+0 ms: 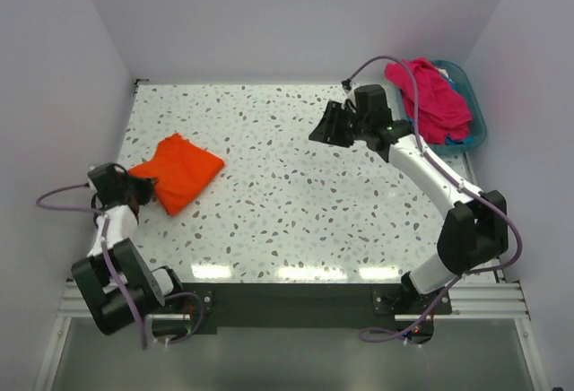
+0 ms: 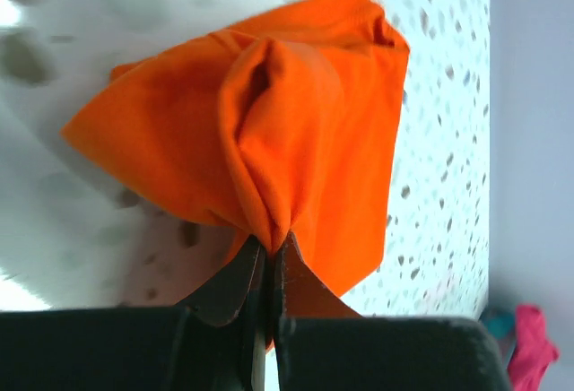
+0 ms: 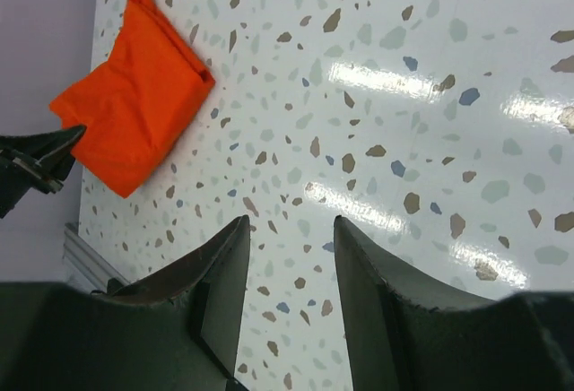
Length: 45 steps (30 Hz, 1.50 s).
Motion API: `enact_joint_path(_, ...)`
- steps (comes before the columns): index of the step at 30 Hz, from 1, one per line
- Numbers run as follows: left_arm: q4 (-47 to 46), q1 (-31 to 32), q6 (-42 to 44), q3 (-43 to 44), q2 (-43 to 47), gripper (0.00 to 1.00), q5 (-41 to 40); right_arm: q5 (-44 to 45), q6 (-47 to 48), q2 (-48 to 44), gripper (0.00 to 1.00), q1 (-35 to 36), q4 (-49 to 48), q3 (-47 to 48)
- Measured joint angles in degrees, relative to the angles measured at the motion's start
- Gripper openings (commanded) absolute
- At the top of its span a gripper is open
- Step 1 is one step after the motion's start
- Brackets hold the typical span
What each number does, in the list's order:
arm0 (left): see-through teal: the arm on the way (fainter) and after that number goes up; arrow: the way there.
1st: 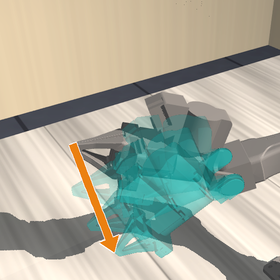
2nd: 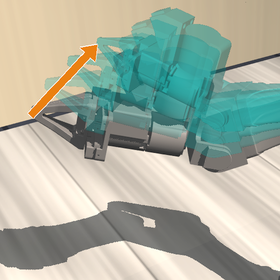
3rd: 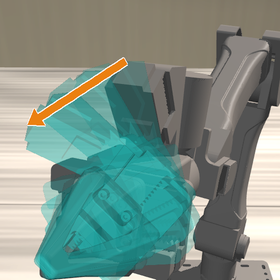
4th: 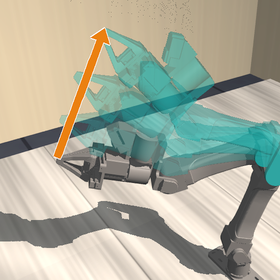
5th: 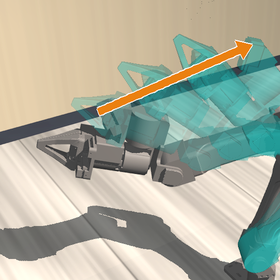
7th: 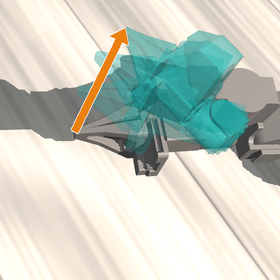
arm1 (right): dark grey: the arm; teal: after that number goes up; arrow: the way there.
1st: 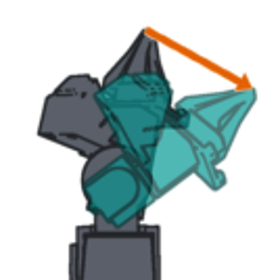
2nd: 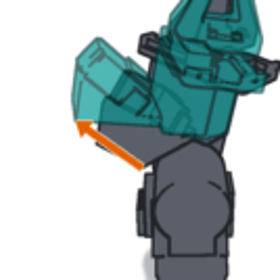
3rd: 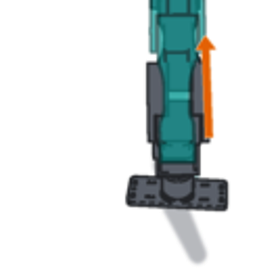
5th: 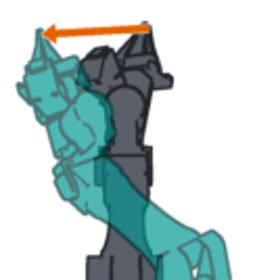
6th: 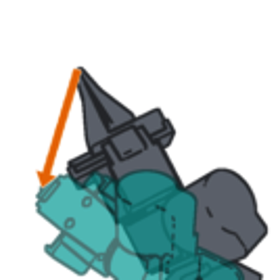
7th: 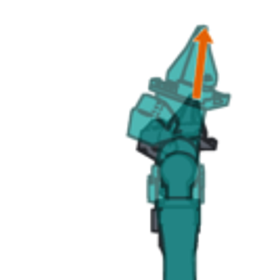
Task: Fold and stack the t-shirts
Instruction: Neatly place the folded tshirt to the corner, then reset both grippers
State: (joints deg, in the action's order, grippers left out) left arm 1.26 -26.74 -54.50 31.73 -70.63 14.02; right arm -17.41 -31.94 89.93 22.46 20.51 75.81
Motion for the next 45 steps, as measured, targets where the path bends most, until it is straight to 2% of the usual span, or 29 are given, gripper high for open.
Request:
enact_joint_path(4, 6.27, -13.20, -0.17, -6.38, 10.05, 0.00, -0.76, -0.13, 0.00, -1.60, 0.46, 0.98, -0.46, -2.08)
enact_joint_path(8, 13.44, -23.17, 1.57, -7.63, 14.32, 0.00, -1.81, -0.15, 0.00, -3.54, 0.46, 1.66, -0.83, -3.96)
enact_joint_path(13, 18.27, -29.81, 4.74, -7.65, 15.39, 0.01, -3.82, -0.26, 0.02, -4.55, 0.46, 2.78, -1.03, -4.79)
enact_joint_path(16, 19.69, -31.06, 7.15, -7.80, 14.62, 0.41, -3.80, -0.26, 0.02, -4.59, 0.46, 3.28, -1.25, -5.05)
enact_joint_path(17, 20.24, -31.17, 7.78, -7.76, 14.56, 0.69, -3.82, -0.24, 0.04, -4.59, 0.46, 3.43, -1.25, -5.07)
enact_joint_path(20, 23.37, -31.32, 9.11, -6.75, 14.67, 1.00, -4.33, -0.26, 0.04, -4.63, 0.46, 3.54, -1.25, -5.07)
enact_joint_path(25, 29.11, -31.15, 9.73, -0.42, 14.95, 1.00, -8.33, -0.20, 0.07, -5.18, 0.46, 3.52, -1.20, -5.07)
enact_joint_path(30, 31.52, -28.13, 9.70, 6.56, 18.08, 1.00, -13.35, -0.11, 0.09, -5.35, 0.46, 3.69, -1.14, -5.07)
enact_joint_path(33, 30.93, -24.46, 9.53, 9.25, 20.37, 1.00, -15.04, -0.04, 0.13, -5.33, 0.47, 3.80, -0.92, -5.03)
enact_joint_path(36, 28.74, -15.91, 8.57, 9.49, 23.80, 1.00, -16.52, 0.13, 0.17, -5.05, 0.47, 3.85, -0.61, -4.70)
enact_joint_path(39, 24.24, -1.03, 6.58, 9.49, 25.57, 1.00, -18.36, 1.53, 0.72, -4.44, 0.47, 3.87, -0.22, -3.61)
enact_joint_path(41, 21.40, 12.68, 4.96, 9.97, 23.87, 1.00, -22.25, 2.54, 1.16, -3.96, 0.47, 3.89, -0.07, -2.67)
enact_joint_path(43, 19.32, 27.82, 3.63, 11.39, 19.04, 1.00, -26.82, 3.48, 1.38, -3.63, 0.48, 3.89, 0.13, -2.10)
enact_joint_path(45, 17.46, 39.50, 2.95, 13.97, 12.70, 1.00, -28.52, 4.70, 1.64, -3.56, 0.48, 3.89, 0.59, -1.79)
